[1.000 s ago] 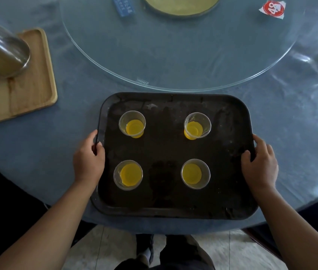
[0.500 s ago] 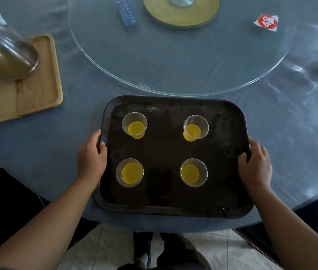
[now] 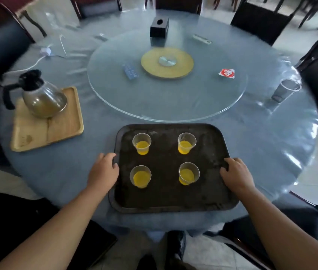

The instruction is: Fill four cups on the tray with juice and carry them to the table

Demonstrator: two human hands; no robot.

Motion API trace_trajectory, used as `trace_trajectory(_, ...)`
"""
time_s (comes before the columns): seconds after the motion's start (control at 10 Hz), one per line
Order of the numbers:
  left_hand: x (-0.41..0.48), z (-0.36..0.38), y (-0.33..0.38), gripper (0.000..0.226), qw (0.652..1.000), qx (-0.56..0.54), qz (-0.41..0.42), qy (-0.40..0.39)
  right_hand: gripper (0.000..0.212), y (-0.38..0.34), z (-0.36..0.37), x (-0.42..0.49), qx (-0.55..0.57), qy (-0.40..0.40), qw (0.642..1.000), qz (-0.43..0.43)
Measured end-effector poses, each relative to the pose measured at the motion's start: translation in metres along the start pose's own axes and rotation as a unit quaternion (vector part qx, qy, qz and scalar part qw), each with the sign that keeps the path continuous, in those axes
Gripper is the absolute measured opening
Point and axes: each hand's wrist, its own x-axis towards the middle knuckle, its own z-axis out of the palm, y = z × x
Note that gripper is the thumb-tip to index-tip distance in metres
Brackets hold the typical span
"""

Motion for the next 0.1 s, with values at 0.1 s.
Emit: trace_trajectory(0.1, -0.0131, -0.0119, 0.0136, 0.035, 0.999, 0.014, 0.047, 0.003, 0.040, -0.0193, -0.0126, -0.0228, 0.003, 0.000, 1.000, -0.029)
